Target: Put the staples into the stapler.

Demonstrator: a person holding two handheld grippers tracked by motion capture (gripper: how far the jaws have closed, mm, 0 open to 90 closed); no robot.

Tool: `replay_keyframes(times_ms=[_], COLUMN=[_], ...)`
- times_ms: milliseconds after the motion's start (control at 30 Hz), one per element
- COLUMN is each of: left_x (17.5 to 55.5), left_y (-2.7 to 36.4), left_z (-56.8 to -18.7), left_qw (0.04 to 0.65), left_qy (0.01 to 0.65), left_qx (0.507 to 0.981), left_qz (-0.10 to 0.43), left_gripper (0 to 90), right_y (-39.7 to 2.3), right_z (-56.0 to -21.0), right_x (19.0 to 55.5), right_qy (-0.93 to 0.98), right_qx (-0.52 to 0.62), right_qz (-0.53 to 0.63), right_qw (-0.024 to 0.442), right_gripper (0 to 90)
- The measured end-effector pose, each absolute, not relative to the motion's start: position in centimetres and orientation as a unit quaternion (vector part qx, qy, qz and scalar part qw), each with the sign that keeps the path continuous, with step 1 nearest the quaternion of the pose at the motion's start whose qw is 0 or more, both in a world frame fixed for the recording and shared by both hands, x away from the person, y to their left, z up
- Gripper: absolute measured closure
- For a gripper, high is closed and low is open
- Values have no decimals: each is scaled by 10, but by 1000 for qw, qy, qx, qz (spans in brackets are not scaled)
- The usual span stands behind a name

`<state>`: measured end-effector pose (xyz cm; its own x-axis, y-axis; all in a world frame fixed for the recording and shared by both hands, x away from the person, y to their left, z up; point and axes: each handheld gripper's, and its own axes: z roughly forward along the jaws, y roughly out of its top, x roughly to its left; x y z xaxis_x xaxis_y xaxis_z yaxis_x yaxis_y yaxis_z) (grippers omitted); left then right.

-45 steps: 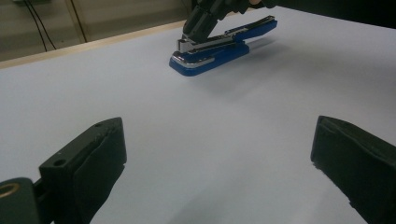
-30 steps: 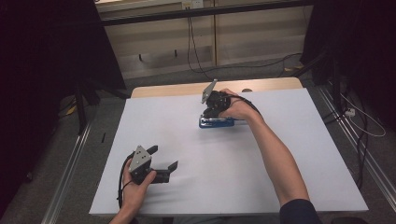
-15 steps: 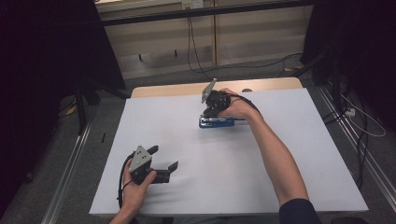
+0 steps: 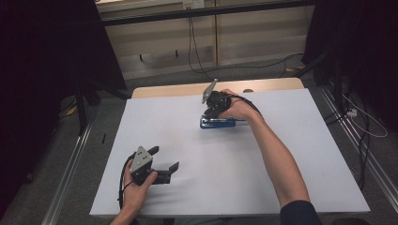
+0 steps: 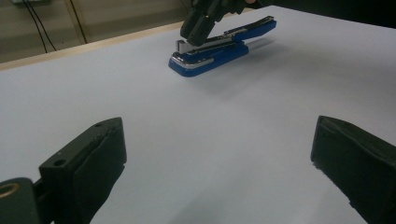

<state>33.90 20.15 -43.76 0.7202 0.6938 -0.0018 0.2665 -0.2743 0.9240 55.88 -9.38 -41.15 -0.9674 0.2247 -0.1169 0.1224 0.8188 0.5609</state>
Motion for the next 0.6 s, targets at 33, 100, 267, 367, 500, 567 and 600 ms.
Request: replay_keyframes(times_ms=[33,100,267,367,500,567,600], left_x=[339,339,339,339,339,339,340], left_y=[201,201,201,201,201,201,201], left_z=[-438,-438,-438,-438,-438,-438,-438], left_qw=[516,516,516,517,515,515,513], left_qy=[312,312,312,313,313,313,313], left_qx=[770,771,770,769,771,771,772], left_qz=[207,207,207,207,208,208,209], left_gripper=[34,35,35,35,35,35,34], right_y=[-94,-95,-101,-106,-113,-117,-120], right_z=[-412,-411,-409,-411,-413,-413,-412], right_x=[558,558,556,553,549,548,547], right_qy=[949,949,940,932,926,921,918], right_qx=[95,95,129,156,174,187,190], right_qz=[288,288,305,316,323,332,337], right_qw=[87,88,85,82,84,84,87], right_gripper=[746,733,682,603,481,436,414])
